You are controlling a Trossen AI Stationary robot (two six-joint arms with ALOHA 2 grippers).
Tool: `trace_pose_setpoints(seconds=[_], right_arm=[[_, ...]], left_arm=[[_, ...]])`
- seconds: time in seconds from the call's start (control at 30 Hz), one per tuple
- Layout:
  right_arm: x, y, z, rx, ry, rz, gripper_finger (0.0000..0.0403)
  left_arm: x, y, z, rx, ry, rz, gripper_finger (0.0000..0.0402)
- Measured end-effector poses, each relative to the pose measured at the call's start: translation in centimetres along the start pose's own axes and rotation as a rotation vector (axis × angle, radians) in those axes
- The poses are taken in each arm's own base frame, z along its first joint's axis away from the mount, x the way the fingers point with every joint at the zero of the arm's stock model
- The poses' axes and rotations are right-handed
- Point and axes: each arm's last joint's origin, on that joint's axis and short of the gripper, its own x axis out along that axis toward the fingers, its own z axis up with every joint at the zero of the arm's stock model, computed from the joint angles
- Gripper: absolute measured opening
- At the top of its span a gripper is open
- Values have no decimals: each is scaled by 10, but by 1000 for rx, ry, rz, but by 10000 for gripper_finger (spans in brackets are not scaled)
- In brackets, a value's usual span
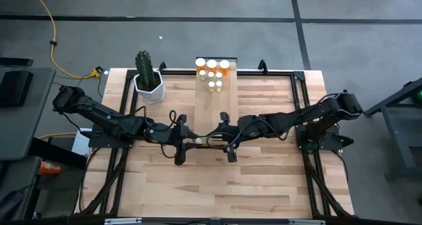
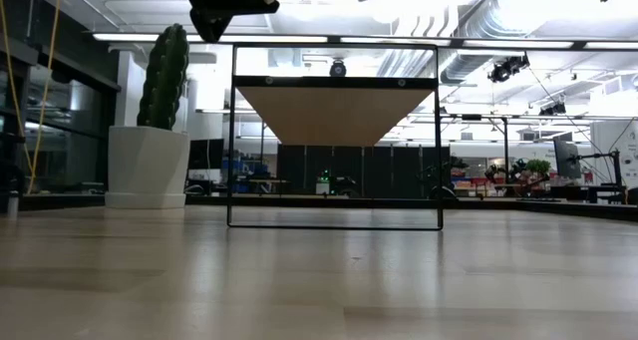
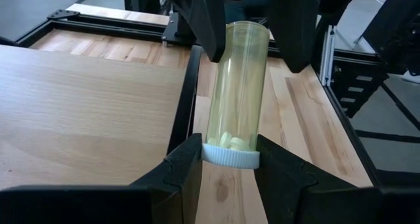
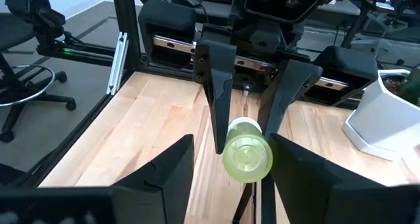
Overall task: Pick and place medicine bottles onto shelf by color
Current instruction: Put the yellow pill bottle on the shelf aligned with the other yellow pill bottles
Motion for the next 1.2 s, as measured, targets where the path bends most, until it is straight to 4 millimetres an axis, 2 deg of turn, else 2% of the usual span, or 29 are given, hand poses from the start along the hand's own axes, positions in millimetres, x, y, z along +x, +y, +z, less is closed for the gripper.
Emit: trace_pose_setpoints(seconds=[0.3, 1.2], right_arm=[[0, 0, 0, -5, 0, -1, 155], [0, -1, 1, 14, -12, -19, 153]], left_arm=[[0, 0, 0, 9, -2, -1, 113], [1, -1, 4, 2, -50, -7, 113]])
